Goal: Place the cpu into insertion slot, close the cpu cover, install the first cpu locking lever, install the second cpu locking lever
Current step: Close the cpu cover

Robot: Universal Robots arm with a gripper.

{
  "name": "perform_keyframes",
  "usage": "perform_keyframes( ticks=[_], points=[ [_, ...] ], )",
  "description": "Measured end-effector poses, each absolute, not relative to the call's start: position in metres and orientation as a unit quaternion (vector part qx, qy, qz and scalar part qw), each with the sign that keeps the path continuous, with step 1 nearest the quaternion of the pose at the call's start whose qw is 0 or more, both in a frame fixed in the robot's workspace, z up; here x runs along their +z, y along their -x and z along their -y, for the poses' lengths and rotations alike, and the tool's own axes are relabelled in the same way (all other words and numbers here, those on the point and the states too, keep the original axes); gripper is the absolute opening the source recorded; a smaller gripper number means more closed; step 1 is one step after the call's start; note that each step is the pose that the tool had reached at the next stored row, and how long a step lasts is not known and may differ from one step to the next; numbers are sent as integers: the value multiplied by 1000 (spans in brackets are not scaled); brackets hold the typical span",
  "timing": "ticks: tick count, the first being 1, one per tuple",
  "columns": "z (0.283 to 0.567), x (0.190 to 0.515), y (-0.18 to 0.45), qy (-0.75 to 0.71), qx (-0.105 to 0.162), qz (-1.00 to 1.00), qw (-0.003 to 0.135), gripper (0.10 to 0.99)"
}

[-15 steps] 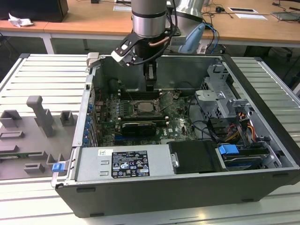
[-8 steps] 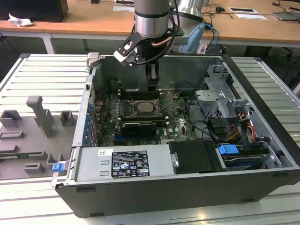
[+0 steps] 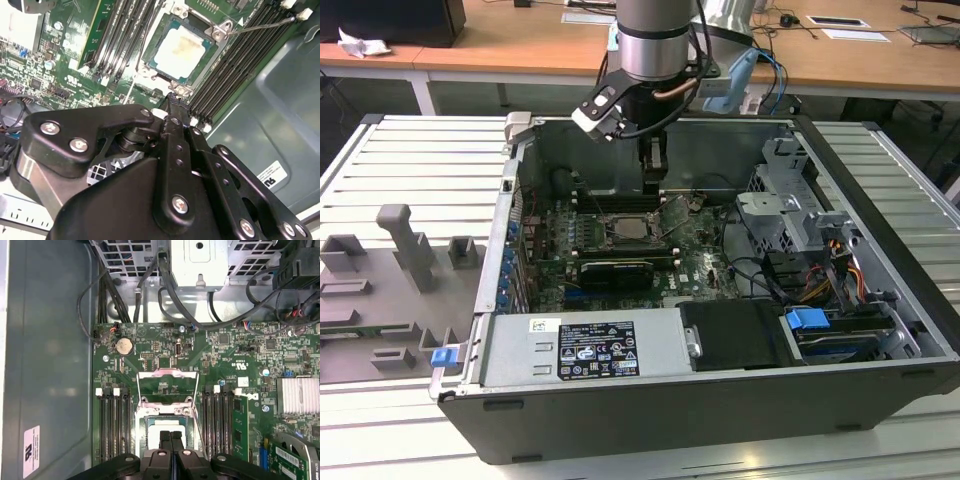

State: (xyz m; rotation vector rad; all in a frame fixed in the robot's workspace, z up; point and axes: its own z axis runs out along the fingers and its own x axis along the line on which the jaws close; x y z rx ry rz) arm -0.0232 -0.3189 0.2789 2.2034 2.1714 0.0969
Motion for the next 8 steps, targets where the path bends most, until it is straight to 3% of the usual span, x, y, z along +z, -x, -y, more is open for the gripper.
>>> perform_keyframes(
  ticks=[8],
  points=[
    [319, 279, 10, -712, 31, -701, 23, 106]
  ],
)
